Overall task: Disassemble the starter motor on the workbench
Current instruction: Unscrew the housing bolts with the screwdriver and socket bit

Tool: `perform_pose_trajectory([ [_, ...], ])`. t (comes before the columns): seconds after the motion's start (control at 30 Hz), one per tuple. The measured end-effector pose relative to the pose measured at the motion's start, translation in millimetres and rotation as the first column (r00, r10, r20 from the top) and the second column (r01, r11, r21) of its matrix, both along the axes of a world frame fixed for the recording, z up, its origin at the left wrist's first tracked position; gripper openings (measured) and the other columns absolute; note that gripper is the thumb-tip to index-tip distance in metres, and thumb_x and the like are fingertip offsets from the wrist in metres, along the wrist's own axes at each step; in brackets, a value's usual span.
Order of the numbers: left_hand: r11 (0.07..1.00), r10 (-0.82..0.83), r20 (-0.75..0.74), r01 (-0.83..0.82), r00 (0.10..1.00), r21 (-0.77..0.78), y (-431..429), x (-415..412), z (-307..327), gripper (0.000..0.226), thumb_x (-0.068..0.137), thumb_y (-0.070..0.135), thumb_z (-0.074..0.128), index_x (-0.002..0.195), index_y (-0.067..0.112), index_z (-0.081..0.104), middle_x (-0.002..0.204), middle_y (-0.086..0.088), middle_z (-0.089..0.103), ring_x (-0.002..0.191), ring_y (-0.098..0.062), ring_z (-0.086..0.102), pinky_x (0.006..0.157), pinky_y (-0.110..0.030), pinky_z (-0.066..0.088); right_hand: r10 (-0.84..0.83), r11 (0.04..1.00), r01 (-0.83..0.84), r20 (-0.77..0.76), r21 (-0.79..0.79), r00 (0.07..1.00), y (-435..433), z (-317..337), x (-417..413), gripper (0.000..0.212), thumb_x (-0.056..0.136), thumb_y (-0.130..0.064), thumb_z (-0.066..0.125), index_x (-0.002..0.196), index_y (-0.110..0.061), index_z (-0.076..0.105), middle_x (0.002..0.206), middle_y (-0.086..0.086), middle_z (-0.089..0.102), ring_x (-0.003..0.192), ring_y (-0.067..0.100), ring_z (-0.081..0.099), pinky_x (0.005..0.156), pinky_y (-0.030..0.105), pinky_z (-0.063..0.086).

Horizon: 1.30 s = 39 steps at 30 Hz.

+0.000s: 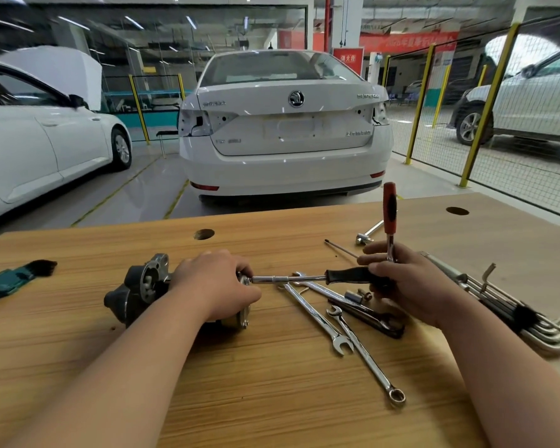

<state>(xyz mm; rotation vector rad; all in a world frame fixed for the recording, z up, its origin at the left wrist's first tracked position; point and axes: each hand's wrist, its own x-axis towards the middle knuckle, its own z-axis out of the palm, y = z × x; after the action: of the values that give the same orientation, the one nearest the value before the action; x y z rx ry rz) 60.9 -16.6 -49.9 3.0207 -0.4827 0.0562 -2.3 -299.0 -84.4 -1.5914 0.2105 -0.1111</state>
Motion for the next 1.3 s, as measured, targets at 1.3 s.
perform_pose_trajectory([
  [1.3,1.0,-0.016,-0.041,0.016,0.999,0.013,-8,-1,1,0.026,0.096,0.046,0.036,0.109,0.04,0.057,0.116,0.008,0.051,0.111,-0.017,0.045,0.095,-0.042,0.038,-0.064,0.975,0.05,-0.055,-0.218,0.996,1,8,-1,0.033,0.103,-0.038,0.043,0.106,-0.01,0.06,0.08,0.013,0.074,0.067,0.03,0.073,0.056,0.035,0.056],
])
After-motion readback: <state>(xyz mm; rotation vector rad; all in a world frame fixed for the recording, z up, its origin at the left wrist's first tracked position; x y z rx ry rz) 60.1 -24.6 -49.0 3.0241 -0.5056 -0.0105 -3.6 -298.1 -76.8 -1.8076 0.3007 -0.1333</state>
